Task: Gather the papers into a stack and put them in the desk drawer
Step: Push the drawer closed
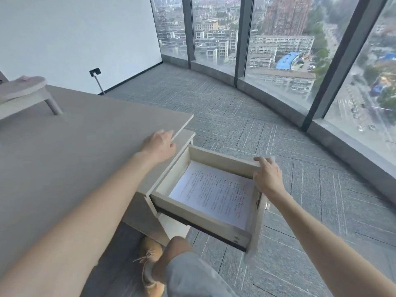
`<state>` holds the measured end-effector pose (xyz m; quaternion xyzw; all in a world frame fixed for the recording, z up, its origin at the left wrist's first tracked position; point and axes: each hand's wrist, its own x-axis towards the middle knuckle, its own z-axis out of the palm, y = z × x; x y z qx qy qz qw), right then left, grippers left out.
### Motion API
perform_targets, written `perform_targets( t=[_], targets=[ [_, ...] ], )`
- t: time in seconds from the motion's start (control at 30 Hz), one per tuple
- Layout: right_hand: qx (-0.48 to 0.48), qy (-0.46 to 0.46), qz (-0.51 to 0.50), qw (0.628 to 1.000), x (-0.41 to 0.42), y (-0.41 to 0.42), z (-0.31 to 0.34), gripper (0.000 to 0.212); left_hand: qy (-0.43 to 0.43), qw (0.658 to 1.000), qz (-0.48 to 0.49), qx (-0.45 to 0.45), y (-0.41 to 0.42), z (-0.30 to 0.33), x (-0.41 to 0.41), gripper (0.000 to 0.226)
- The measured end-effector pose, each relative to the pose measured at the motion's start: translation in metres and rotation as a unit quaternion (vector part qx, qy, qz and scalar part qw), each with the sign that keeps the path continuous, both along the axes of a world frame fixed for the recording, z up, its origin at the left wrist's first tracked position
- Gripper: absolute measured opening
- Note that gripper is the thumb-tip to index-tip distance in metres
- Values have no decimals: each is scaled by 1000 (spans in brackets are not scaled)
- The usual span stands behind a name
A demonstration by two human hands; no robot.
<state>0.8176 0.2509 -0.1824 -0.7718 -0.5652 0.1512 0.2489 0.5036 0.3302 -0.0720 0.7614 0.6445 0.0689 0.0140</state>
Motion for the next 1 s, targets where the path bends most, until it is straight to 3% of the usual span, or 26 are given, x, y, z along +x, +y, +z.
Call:
perform_targets(
  t=[0.17,0.27,0.4,0.57,0.77,1.0],
  targets=[
    [-48,107,-63,991,23,-34,-14,48,41,991,36,-121,-4,-20,-41,68],
    [-73,201,-67,975,30,-46,-20,51,51,991,33,-120,-12,-37,-52,65],
    [-88,360,-63,927,38,-53,-27,69,51,992,13,-115,-3,-37,-61,58],
    [-151,405,5,902,34,-60,-30,100,66,995,16,-74,-2,-46,-64,58],
    [-170,441,45,880,7,-44,-30,102,44,997,15,-63,-1,-47,-64,56],
    [-191,412,90,886,-32,-18,-33,112,31,998,4,-46,1,-50,-66,53]
  ],
)
